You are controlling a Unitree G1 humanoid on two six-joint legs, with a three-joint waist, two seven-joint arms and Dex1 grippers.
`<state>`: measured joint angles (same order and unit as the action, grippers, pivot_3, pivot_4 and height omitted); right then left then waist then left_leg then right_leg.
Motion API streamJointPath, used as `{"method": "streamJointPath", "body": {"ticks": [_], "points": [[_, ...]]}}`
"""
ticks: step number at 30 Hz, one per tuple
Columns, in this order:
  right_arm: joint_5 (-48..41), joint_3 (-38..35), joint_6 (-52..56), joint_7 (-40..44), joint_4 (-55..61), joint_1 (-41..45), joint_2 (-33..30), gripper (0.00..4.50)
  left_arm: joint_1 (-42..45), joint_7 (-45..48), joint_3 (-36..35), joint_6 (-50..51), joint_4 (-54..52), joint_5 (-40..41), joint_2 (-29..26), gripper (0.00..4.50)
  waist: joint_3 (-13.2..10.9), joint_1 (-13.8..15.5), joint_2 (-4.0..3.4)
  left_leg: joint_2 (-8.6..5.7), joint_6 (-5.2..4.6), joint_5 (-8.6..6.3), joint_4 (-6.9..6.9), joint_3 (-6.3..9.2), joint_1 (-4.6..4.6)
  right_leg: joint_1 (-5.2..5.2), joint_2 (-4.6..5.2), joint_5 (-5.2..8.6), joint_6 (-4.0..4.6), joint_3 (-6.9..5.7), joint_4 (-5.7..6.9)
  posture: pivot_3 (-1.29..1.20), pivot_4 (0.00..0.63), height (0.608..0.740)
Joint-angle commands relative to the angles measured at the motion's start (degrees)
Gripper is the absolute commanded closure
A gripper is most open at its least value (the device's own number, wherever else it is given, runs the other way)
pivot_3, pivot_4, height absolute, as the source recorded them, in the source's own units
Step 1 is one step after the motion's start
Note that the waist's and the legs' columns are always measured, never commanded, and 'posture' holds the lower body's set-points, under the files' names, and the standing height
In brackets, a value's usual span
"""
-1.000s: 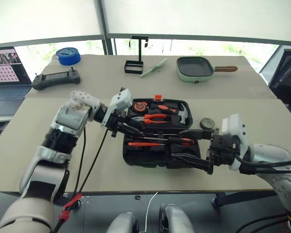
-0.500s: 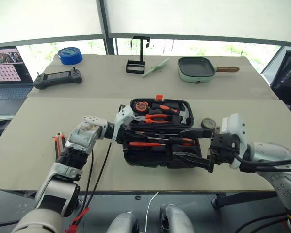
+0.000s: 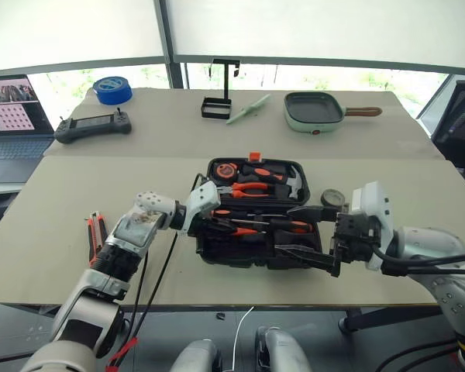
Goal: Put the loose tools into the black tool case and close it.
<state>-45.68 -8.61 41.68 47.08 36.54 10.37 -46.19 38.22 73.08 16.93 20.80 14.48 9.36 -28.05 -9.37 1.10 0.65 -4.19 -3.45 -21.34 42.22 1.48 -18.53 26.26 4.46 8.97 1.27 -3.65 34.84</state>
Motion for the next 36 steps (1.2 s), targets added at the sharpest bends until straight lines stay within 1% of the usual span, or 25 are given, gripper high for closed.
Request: {"method": "streamJointPath", "body": {"ticks": [1, 7, 10, 15, 18, 21, 27, 32, 36], "points": [[-0.59, -0.99, -0.94, -0.37, 0.93, 0.51, 0.09, 0.00, -0.56, -0.76, -0.36, 0.34, 1.40, -0.23, -0.25, 4.48, 0.00, 0.10, 0.00, 0.00, 0.00, 0.00, -0.01, 0.00, 0.03, -0.03, 0.00, 0.00, 0.00, 0.01, -0.02, 0.00, 0.150, 0.740], [-0.26, -0.60, -1.20, -0.09, 0.70, 0.59, 0.05, 0.00, 0.93, -0.20, -5.56, 3.31, -1.87, 5.55, 0.16, 4.48, 0.00, 0.06, 0.01, 0.00, -0.01, -0.01, -0.05, 0.00, -0.01, 0.06, -0.03, 0.00, 0.00, 0.03, 0.03, 0.00, 0.150, 0.740], [0.12, -0.16, -1.52, 0.48, 0.12, 0.90, 0.04, 0.00, 0.39, 0.35, -6.07, 3.53, -3.85, 6.73, -0.02, 4.48, -0.01, 0.07, 0.01, 0.01, -0.01, -0.01, -0.05, 0.00, -0.04, 0.07, -0.03, 0.00, 0.00, 0.01, 0.03, 0.00, 0.150, 0.740], [0.20, 0.56, -1.57, 0.70, -1.18, 2.38, 0.24, 0.00, -1.77, 0.45, -3.18, -0.12, -4.36, 3.91, -0.62, 4.48, 0.00, 0.01, 0.01, 0.00, -0.01, -0.01, -0.05, 0.00, -0.03, 0.06, -0.02, 0.00, 0.00, 0.00, -0.02, 0.00, 0.150, 0.740], [-0.20, 0.69, -1.35, 0.54, -1.39, 2.91, 0.45, 0.00, -1.06, -3.28, -2.32, -3.59, 0.20, 0.71, 1.19, 4.48, -0.01, 0.07, 0.01, 0.00, -0.01, -0.01, -0.06, 0.00, -0.02, 0.06, -0.02, 0.00, 0.00, 0.01, -0.01, 0.00, 0.150, 0.740], [-0.59, 0.53, -1.02, 0.42, -0.85, 2.76, 0.36, 0.00, -0.62, -4.85, -1.34, -6.33, 3.82, -1.47, 2.34, 4.48, 0.00, 0.44, 0.01, 0.00, -0.01, -0.01, -0.04, 0.00, -0.01, 0.04, -0.01, 0.00, 0.00, 0.00, -0.01, 0.00, 0.150, 0.740], [-1.17, 0.08, -0.57, 0.36, 0.08, 1.83, 0.06, 0.00, -1.74, -4.21, -1.62, -8.86, 5.18, -1.42, 2.97, 4.48, 0.01, 0.64, -0.01, 0.00, -0.01, -0.01, -0.05, -0.01, 0.03, 0.00, -0.01, 0.00, 0.00, 0.01, -0.01, 0.00, 0.150, 0.740], [-1.20, 0.41, -0.66, 0.24, -0.17, 2.16, 0.23, 0.00, -3.73, -3.31, -4.83, -4.92, -2.64, 2.84, 1.29, 4.48, 0.01, 0.47, -0.01, 0.01, -0.01, -0.01, -0.06, -0.01, 0.03, 0.01, -0.01, 0.00, 0.00, 0.03, 0.00, 0.00, 0.150, 0.740], [-0.43, 1.60, -1.36, 0.80, -1.23, 3.48, 0.65, 0.00, -6.87, -4.95, -10.10, 1.19, -13.12, 7.25, -2.69, 4.48, 0.00, 0.12, 0.00, 0.02, -0.01, -0.01, -0.10, -0.01, 0.01, 0.07, -0.02, 0.00, 0.00, 0.03, 0.00, 0.00, 0.150, 0.740]]}}
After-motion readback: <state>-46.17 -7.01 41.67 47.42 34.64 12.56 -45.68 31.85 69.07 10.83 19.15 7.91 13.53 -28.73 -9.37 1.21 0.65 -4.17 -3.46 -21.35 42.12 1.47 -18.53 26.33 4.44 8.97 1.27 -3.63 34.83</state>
